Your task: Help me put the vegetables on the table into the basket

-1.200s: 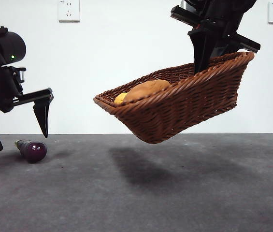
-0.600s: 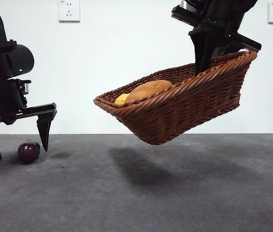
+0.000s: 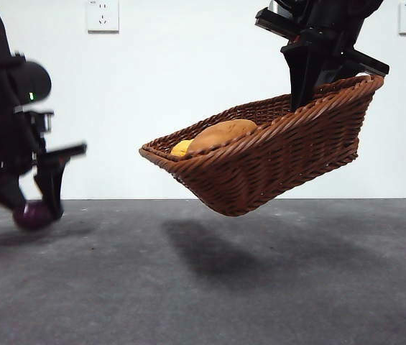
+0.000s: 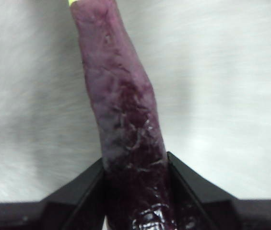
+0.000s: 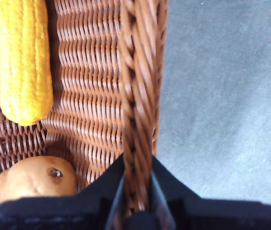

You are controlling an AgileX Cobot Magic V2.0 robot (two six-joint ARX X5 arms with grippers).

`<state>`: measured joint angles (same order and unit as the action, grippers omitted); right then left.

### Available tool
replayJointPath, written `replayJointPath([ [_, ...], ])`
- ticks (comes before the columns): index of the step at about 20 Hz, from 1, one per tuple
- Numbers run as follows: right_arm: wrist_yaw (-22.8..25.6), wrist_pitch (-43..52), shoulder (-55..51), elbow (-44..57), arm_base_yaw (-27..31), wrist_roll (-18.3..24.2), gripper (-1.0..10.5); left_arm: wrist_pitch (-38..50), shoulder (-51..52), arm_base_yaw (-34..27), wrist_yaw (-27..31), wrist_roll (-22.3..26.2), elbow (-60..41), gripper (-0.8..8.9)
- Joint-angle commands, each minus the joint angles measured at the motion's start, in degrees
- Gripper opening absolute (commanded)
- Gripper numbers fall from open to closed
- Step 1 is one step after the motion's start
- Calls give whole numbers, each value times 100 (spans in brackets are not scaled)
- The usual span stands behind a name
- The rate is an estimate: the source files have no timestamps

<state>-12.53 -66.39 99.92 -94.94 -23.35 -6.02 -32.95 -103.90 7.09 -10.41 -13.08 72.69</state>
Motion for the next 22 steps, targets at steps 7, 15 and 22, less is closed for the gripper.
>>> replayJointPath([
  [7, -52, 57, -42, 4, -20, 20, -12, -372, 2100, 1405, -1694, 81, -7, -9],
  [15, -151, 26, -42, 4, -31, -2, -12, 892, 1436, 2752, -1467, -1259, -7, 2],
  [22, -223, -79, -42, 4, -68, 22, -12, 1937, 1036, 2728, -1801, -2188, -7, 574],
])
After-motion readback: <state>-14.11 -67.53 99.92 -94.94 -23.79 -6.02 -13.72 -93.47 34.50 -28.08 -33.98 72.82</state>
